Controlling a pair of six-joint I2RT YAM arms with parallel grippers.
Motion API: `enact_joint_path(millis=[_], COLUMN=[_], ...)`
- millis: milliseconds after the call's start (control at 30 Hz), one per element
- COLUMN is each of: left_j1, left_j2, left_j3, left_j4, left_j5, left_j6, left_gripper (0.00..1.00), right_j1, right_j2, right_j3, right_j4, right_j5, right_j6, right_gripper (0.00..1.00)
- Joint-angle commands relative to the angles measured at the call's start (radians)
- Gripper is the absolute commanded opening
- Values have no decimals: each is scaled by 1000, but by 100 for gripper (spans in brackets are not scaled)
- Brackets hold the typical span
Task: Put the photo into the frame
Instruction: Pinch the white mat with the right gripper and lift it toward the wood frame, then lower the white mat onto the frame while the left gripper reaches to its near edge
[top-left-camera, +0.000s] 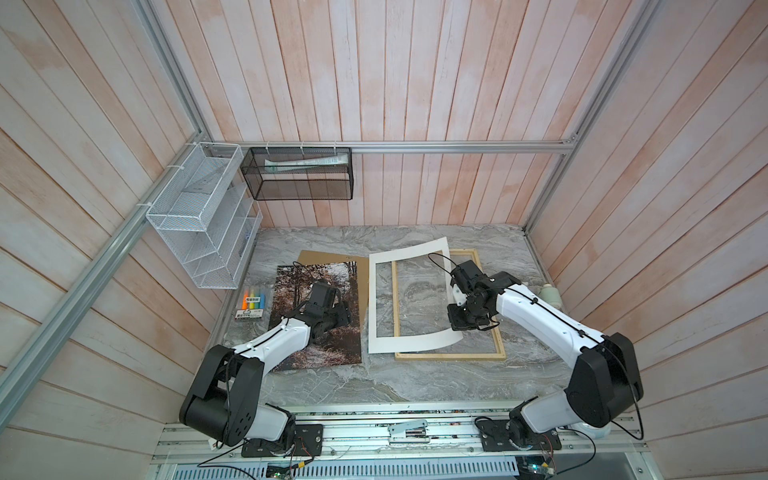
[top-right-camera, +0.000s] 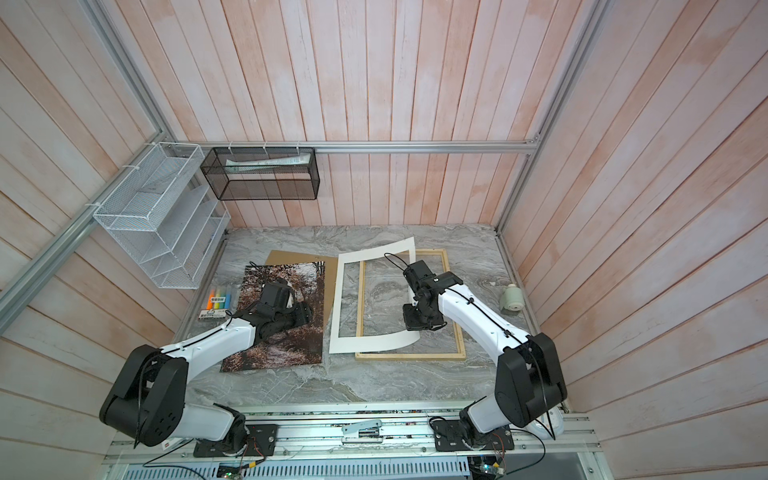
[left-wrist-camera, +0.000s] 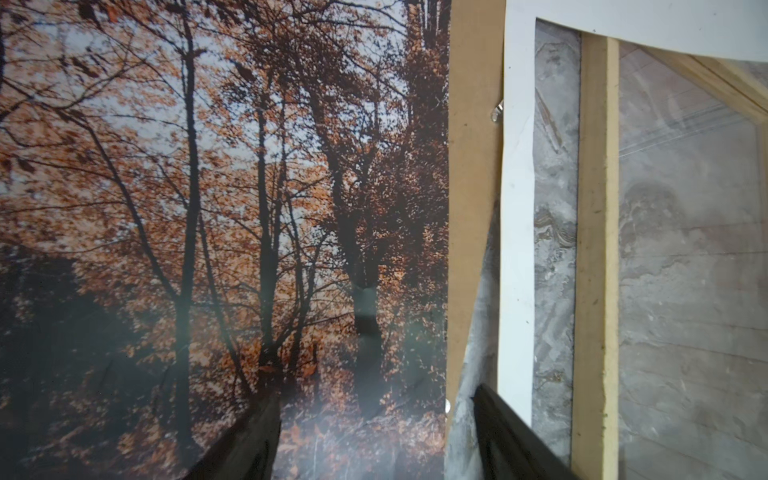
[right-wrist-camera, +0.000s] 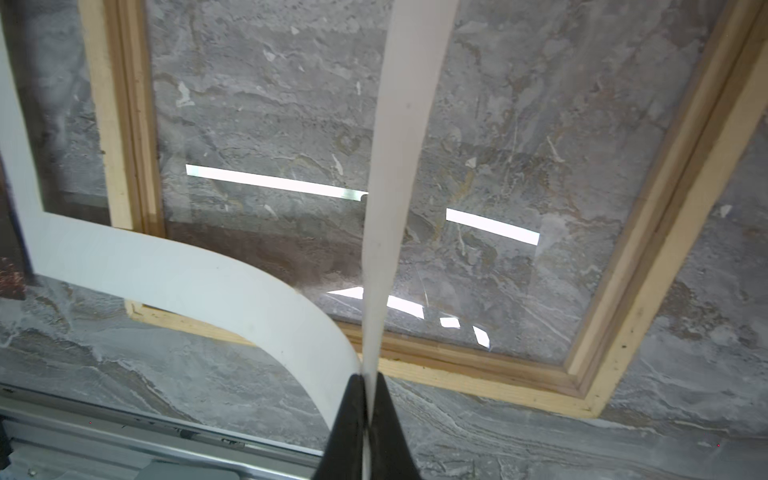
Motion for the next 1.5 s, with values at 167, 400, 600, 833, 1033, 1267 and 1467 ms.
enact_joint_path(millis=[167,400,600,833,1033,1267,1467], left_j1=[-57,-135,-196,-230,-235,-234,-234], left_j2=[76,167,243,295,323,339,343], left_j3=[67,128,172,205,198,179,177], left_j4=[52,80,108,130,177,276,317], left_j5=[46,90,122,170,216,298,337], left_j6=[-2,-1,-1,4,-5,-14,-16], left_gripper=[75,75,75,76,75,69,64], right_j1=[-54,-70,-82,-97,-98,-98,-96], right_j2=[-22,-3,14,38,69,68,63], right_j3=[-27,-31,-36,-44,-51,-62,-72], right_j4=[-64,-67,-64,-50,-34,-14,0], right_j5=[100,156,193,212,200,187,173], right_j6=[-8,10,20,21,9,5,2], right_gripper=[8,9,9,10,10,10,10])
